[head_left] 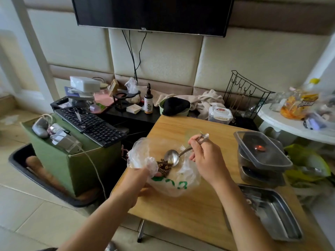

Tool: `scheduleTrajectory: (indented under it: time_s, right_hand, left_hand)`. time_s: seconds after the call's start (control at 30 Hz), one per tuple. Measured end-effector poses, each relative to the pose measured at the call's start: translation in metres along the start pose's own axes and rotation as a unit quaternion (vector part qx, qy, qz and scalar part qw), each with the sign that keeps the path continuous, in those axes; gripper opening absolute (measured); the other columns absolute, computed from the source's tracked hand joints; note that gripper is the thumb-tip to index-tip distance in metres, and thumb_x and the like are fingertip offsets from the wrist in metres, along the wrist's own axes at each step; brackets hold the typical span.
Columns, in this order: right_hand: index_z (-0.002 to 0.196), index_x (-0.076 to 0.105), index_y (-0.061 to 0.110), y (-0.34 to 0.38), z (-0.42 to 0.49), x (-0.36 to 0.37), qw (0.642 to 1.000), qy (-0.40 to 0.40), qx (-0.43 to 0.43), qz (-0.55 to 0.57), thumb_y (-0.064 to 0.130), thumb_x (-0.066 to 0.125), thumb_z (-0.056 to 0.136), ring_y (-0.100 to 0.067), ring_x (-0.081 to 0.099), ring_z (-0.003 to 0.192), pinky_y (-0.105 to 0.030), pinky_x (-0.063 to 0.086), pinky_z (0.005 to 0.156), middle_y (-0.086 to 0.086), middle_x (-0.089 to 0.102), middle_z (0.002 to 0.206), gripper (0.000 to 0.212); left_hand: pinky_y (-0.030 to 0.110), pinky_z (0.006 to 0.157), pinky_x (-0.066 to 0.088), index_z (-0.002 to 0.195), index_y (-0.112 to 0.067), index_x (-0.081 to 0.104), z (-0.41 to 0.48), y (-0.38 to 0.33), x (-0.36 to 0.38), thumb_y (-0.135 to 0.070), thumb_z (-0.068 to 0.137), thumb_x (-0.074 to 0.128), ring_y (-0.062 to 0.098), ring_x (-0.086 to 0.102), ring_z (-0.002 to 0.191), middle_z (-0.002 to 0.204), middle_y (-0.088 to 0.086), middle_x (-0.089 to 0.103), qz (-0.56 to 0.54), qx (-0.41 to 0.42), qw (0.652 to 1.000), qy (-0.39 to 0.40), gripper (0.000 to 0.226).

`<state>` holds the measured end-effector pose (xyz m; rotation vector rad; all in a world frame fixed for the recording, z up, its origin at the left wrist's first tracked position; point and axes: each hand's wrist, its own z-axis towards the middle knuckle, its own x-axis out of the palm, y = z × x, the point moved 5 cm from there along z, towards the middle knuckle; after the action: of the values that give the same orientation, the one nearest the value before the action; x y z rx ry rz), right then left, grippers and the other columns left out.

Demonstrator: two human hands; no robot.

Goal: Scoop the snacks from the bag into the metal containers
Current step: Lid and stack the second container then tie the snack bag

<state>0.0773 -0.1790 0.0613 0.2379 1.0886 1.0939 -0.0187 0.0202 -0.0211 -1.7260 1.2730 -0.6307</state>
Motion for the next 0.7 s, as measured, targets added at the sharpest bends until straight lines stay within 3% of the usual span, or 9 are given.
scheduleTrajectory:
  time_s: [0.07,0.13,0.23,0.3,0.43,0.57,0.63,0.7]
  right_hand:
    - [0.097,0.062,0.016,0.0,0.0,-0.001,1.0,0.0,0.006,0.003,0.023,0.044,0.111,-0.006,0.069,0.064,-0.038,0.058,0.063,0.004,0.064,0.073,0.025]
    - [0.096,0.062,0.016,-0.001,0.0,-0.003,1.0,-0.004,0.011,0.007,0.022,0.044,0.111,-0.006,0.069,0.064,-0.039,0.059,0.063,0.003,0.065,0.073,0.024]
    - [0.096,0.063,0.015,-0.005,-0.001,-0.004,0.999,-0.016,0.035,0.011,0.022,0.044,0.111,-0.006,0.069,0.063,-0.038,0.059,0.065,0.001,0.066,0.074,0.025]
    - [0.096,0.063,0.017,-0.01,-0.003,-0.006,0.998,-0.031,0.059,0.012,0.022,0.044,0.111,-0.005,0.069,0.063,-0.035,0.059,0.065,0.0,0.066,0.071,0.025]
    - [0.095,0.063,0.018,-0.02,-0.007,-0.01,0.992,-0.054,0.112,0.037,0.021,0.045,0.111,-0.003,0.069,0.06,-0.023,0.056,0.059,0.001,0.069,0.071,0.024]
    - [0.094,0.062,0.017,-0.032,-0.012,-0.014,0.977,-0.081,0.179,0.083,0.021,0.044,0.111,-0.008,0.069,0.058,-0.018,0.053,0.054,-0.005,0.07,0.072,0.025]
    - [0.096,0.062,0.015,-0.038,-0.015,-0.015,0.971,-0.092,0.2,0.098,0.02,0.044,0.111,-0.01,0.07,0.058,-0.019,0.055,0.055,-0.005,0.07,0.073,0.024]
    - [0.098,0.062,0.014,-0.044,-0.016,-0.016,0.966,-0.099,0.218,0.102,0.02,0.044,0.111,-0.012,0.071,0.059,-0.025,0.06,0.058,-0.005,0.071,0.075,0.023]
  left_hand:
    - [0.043,0.088,0.059,0.097,-0.009,0.078,0.012,-0.008,-0.004,-0.033,0.092,0.065,0.029,0.071,0.095,0.096,0.014,0.077,0.005,0.043,0.998,-0.042,0.028]
    - [0.039,0.082,0.053,0.097,0.001,0.076,0.025,-0.013,-0.007,-0.049,0.076,0.066,0.027,0.064,0.082,0.094,0.019,0.076,0.014,0.083,0.995,-0.059,0.055]
    - [0.038,0.075,0.041,0.101,0.004,0.07,0.039,-0.018,-0.003,-0.07,0.074,0.059,0.019,0.051,0.078,0.083,0.004,0.064,0.027,0.139,0.989,-0.053,0.08]
    - [0.039,0.074,0.04,0.094,-0.002,0.074,0.037,-0.029,0.004,-0.075,0.079,0.056,0.02,0.051,0.076,0.081,0.004,0.063,0.02,0.171,0.984,-0.048,0.076]
    - [0.039,0.075,0.045,0.077,-0.025,0.082,0.027,-0.053,0.021,-0.067,0.087,0.054,0.023,0.059,0.073,0.084,0.027,0.072,0.021,0.227,0.973,-0.034,0.051]
    - [0.042,0.085,0.055,0.076,-0.023,0.082,0.024,-0.067,0.031,-0.048,0.101,0.054,0.023,0.073,0.085,0.08,0.001,0.079,0.048,0.265,0.963,-0.032,0.046]
    - [0.045,0.084,0.056,0.077,-0.023,0.082,0.024,-0.068,0.032,-0.05,0.1,0.055,0.027,0.073,0.081,0.079,0.002,0.078,0.067,0.268,0.961,-0.026,0.045]
    - [0.037,0.068,0.049,0.075,-0.02,0.08,0.026,-0.065,0.027,-0.058,0.097,0.052,0.027,0.058,0.063,0.071,0.012,0.07,0.092,0.256,0.962,-0.038,0.051]
